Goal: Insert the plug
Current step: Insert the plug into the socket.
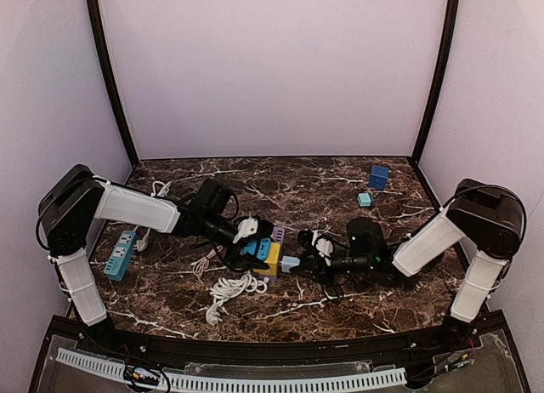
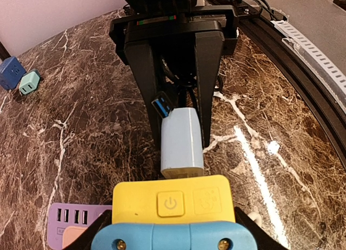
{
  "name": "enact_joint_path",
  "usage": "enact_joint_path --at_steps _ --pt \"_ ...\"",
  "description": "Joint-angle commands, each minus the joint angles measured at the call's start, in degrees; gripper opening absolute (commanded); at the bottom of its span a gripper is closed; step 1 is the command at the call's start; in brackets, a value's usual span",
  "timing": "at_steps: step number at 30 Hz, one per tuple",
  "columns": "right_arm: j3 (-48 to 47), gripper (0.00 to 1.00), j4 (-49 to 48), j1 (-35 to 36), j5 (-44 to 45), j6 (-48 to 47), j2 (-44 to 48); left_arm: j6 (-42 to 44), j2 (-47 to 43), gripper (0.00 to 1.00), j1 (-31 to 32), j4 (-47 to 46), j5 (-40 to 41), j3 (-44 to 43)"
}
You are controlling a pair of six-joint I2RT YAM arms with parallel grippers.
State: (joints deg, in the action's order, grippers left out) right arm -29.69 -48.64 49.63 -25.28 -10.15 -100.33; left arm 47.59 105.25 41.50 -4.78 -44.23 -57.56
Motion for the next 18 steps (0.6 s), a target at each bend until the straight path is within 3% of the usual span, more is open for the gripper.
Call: enact_joint_path --at_steps 1,7,18 --pt "-2.3 0.00 -11.6 1.5 0.1 -1.4 -1.9 3.5 6.4 0.22 1.7 8.7 7.2 4.7" --pt "-8.9 0.00 -2.1 2.8 5.1 -8.8 -5.5 2.4 6.8 0.22 1.8 5.5 7.0 5.5" --pt "-7.9 0.00 -16.8 -0.2 -9.2 -1.6 -4.5 -2.0 8.1 0.19 0.9 -2.7 3.1 7.8"
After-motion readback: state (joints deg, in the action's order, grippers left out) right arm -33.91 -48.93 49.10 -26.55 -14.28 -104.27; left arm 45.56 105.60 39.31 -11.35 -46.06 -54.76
